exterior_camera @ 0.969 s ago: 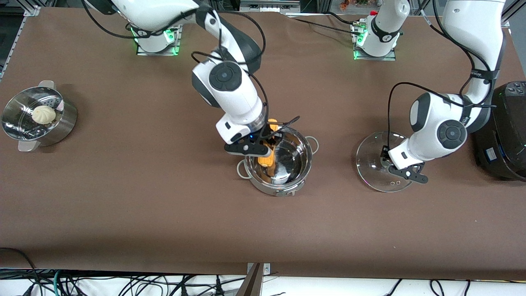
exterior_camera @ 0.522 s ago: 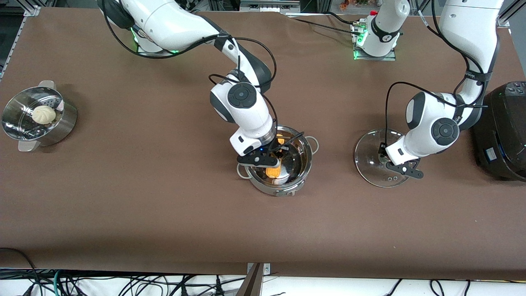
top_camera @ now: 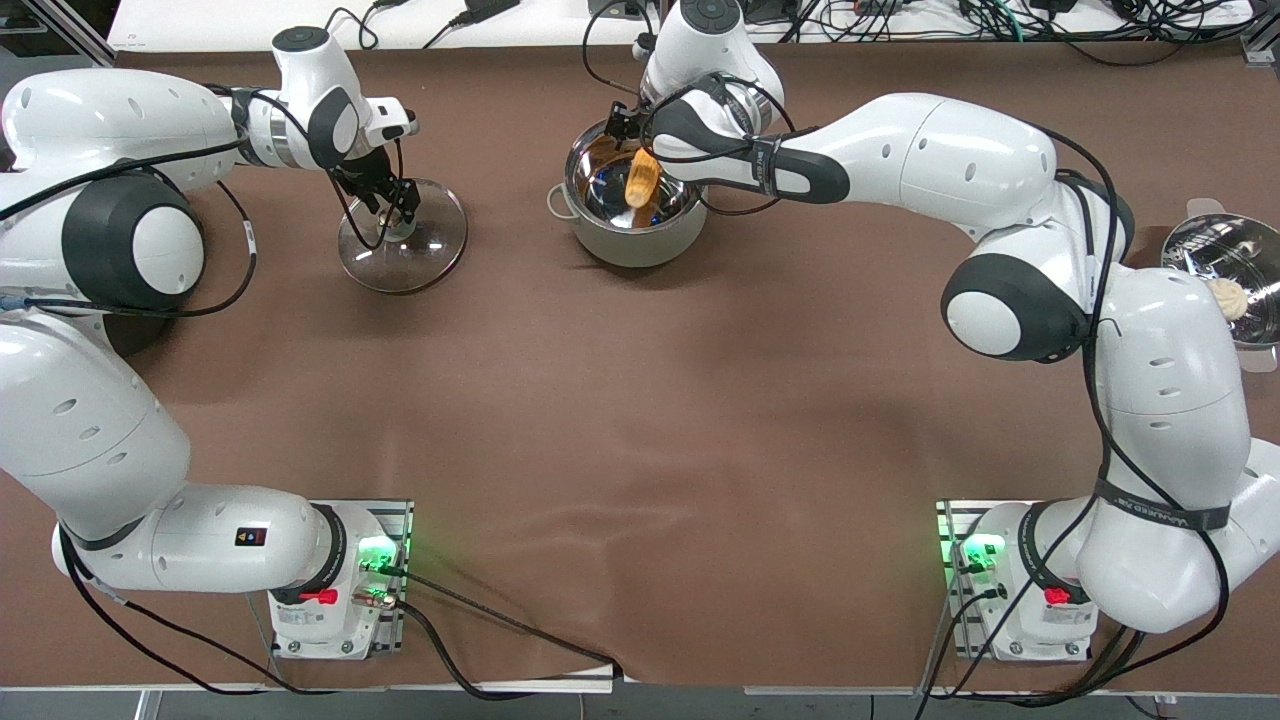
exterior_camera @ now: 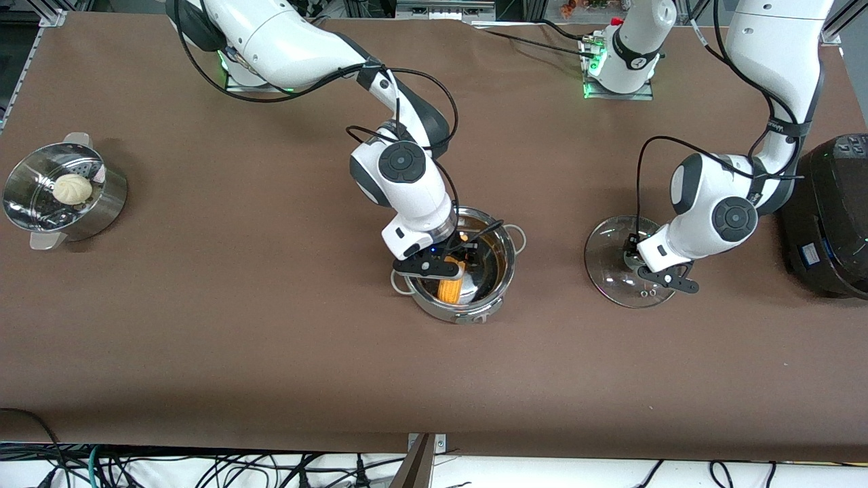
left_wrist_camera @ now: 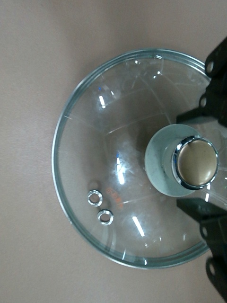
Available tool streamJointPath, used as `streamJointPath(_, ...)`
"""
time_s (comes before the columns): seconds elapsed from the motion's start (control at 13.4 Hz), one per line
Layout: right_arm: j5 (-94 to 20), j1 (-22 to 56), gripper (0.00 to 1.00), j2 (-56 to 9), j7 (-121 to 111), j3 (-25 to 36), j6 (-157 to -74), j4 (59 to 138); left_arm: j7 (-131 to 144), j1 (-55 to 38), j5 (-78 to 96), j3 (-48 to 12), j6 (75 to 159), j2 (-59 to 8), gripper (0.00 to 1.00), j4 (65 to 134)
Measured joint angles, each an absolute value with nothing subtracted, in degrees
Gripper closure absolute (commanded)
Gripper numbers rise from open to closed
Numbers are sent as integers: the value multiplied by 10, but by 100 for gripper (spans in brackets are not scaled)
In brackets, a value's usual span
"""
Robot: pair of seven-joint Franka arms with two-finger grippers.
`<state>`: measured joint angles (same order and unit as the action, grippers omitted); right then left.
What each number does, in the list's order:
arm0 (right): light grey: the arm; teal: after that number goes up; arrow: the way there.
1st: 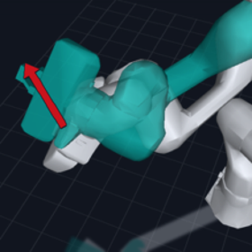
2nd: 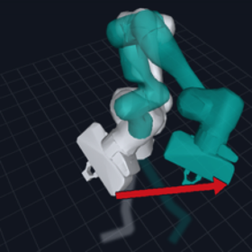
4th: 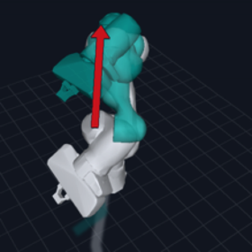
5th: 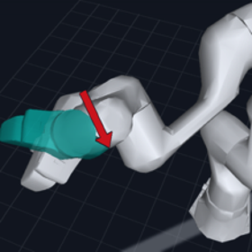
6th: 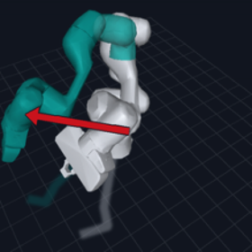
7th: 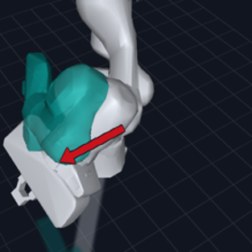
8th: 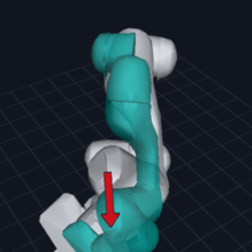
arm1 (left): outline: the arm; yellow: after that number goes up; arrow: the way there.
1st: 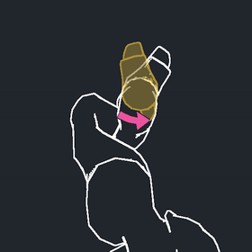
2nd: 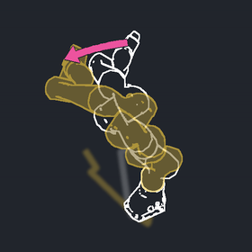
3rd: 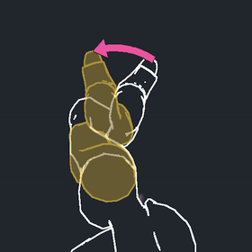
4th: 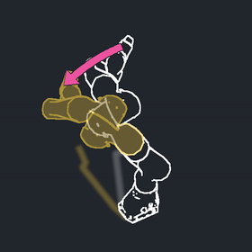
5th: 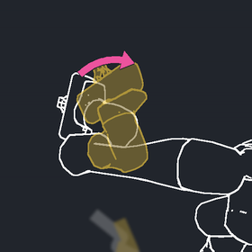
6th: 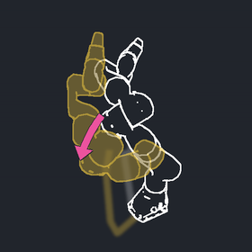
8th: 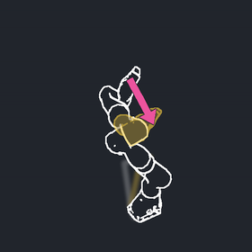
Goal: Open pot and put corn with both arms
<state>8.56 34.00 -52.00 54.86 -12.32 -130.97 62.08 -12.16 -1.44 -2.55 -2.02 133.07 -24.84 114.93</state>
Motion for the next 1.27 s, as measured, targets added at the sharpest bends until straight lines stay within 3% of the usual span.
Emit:
streamJointPath(0.22,90,336,0,-506,526,-117,-1261,603,-119,-14,-19,-24,1282,-213,0,1124)
streamJointPath(0.45,89,293,0,-447,422,-110,-1144,589,-110,-15,27,-31,1190,-150,0,1081)
streamJointPath(0.89,45,153,0,-346,292,-109,-960,588,-33,-15,32,-37,927,-109,0,896)
streamJointPath(1.27,45,102,0,-285,217,-76,-904,624,-5,-18,32,-36,888,-89,0,847)
